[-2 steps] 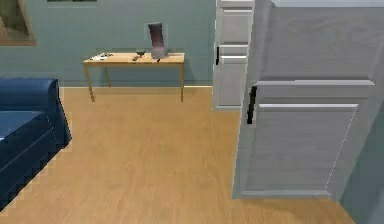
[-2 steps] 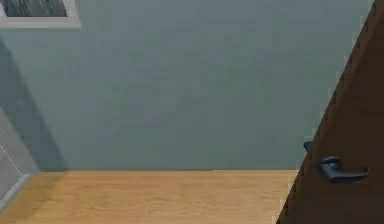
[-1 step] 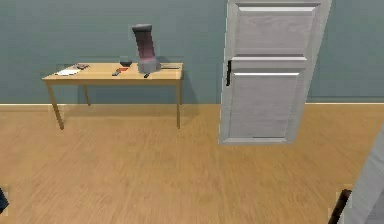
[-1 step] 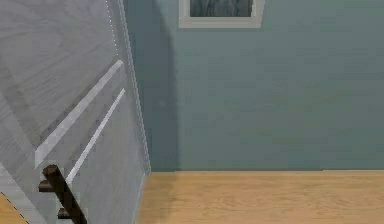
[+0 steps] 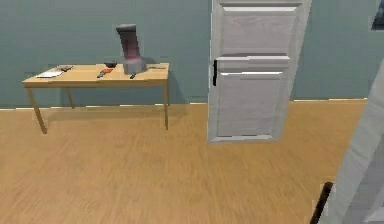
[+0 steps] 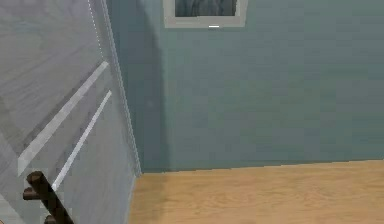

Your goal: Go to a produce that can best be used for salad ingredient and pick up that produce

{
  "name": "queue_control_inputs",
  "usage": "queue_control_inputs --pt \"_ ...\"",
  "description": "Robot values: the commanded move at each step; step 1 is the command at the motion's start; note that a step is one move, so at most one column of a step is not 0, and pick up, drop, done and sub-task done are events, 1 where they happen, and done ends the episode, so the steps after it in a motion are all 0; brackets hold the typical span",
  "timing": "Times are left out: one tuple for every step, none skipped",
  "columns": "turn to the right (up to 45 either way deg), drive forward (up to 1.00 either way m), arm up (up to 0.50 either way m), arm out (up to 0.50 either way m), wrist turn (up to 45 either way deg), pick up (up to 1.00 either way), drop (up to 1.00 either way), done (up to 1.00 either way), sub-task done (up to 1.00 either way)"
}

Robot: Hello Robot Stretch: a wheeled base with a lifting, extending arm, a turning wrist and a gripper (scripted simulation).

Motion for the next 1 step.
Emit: queue_control_inputs --pt "0.0 0.55 0.00 0.00 0.0 0.00 0.00 0.00 0.00"
